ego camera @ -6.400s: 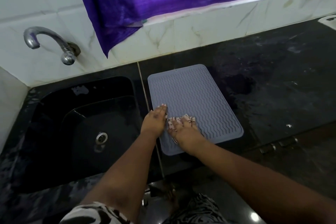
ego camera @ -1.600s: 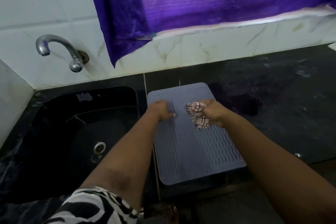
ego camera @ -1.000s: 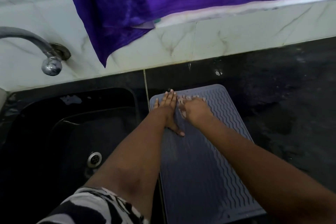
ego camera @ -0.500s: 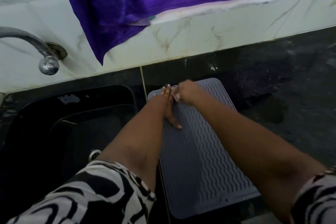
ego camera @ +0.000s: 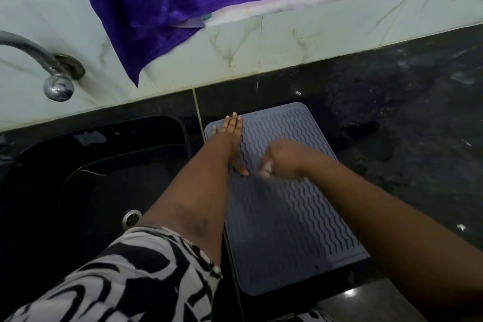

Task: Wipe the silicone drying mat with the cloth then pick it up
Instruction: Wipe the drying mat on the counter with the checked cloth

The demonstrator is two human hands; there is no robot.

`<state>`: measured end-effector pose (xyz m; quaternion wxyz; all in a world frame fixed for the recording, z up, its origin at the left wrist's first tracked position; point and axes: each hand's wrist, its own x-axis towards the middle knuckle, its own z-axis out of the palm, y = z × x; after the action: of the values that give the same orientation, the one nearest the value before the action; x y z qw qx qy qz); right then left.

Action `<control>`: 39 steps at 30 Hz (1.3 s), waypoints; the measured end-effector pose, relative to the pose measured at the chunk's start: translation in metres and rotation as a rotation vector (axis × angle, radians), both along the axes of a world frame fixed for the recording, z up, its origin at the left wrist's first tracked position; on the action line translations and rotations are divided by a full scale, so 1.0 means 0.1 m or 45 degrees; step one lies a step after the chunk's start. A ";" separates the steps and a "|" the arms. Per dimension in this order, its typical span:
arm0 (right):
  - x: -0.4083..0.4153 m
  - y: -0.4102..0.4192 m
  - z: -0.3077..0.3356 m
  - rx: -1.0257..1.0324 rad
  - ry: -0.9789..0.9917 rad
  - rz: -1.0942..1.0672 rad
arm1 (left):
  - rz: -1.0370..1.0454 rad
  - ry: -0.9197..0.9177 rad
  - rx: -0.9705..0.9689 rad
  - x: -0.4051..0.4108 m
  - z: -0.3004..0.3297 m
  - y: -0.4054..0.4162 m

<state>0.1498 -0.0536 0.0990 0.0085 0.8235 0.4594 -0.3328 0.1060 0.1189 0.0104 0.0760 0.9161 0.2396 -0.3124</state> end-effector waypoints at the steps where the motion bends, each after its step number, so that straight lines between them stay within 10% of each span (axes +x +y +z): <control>1: 0.10 0.16 0.01 0.100 -0.072 -0.029 | 0.000 0.004 0.009 0.00 0.01 -0.01; 8: -0.23 0.15 -0.85 -0.101 -0.442 0.210 | -0.002 -0.006 -0.001 0.02 -0.03 0.01; 15: -0.51 -0.53 -0.59 -0.262 -0.185 0.190 | -0.011 -0.016 -0.029 -0.03 0.03 -0.02; 19: -0.20 -0.26 -0.17 0.107 0.008 0.116 | -0.055 -0.058 0.010 -0.09 0.03 -0.07; 28: -0.61 -0.46 -0.80 -0.073 -0.414 0.444 | -0.154 -0.098 0.059 -0.45 -0.02 -0.19; 32: -0.91 -0.99 -0.48 -0.288 -0.250 0.429 | -0.142 -0.065 0.173 -0.43 0.06 -0.30; 39: -0.66 -1.11 -0.01 0.081 0.164 0.080 | 0.237 -0.388 0.051 -0.52 0.10 -1.03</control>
<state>0.0835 -0.1646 0.0984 -0.0369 0.7855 0.4948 -0.3698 0.0535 0.0155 0.0205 0.1216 0.9280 0.3155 -0.1567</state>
